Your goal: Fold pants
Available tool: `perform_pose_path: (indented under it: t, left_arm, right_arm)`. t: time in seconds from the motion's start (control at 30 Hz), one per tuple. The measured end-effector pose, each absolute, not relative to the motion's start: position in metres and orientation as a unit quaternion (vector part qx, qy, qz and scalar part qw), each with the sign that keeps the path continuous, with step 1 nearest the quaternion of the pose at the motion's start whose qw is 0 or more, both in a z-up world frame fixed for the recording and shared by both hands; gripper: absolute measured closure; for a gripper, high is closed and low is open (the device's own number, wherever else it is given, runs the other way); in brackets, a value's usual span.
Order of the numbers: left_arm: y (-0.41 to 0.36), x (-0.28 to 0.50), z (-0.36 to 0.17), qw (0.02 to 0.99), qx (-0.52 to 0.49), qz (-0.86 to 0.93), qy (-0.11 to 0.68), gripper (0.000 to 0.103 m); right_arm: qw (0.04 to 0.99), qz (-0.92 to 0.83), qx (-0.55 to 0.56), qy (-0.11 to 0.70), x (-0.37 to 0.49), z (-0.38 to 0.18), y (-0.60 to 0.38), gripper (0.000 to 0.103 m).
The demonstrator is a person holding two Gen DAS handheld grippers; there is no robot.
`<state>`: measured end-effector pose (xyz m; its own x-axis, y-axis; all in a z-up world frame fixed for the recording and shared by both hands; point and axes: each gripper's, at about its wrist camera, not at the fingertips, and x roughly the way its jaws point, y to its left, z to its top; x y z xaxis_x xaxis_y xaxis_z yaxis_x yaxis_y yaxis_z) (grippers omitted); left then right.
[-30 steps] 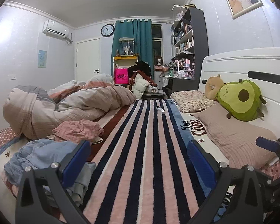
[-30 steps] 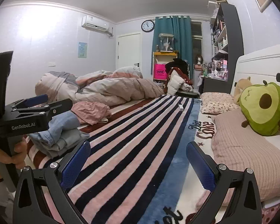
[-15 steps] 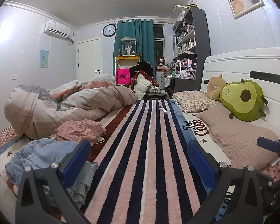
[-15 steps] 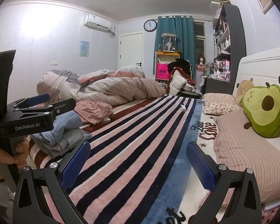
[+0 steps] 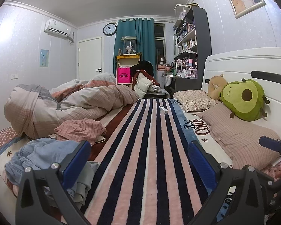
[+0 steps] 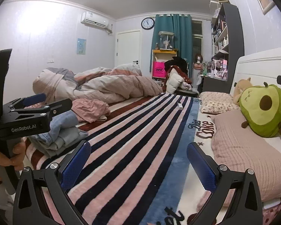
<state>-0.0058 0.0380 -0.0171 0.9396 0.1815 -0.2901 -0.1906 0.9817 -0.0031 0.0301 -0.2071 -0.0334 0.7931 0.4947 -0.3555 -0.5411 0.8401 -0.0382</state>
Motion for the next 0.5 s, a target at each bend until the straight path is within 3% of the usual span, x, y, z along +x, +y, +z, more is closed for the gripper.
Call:
perform_pose_path:
  t: [0.5]
  left_arm:
    - [0.0443, -0.0073, -0.0206, 0.984, -0.013, 0.099, 0.146, 0.001]
  right_arm:
    - [0.953, 0.244, -0.065, 0.165, 0.029, -0.0308, -0.2137, 0.001]
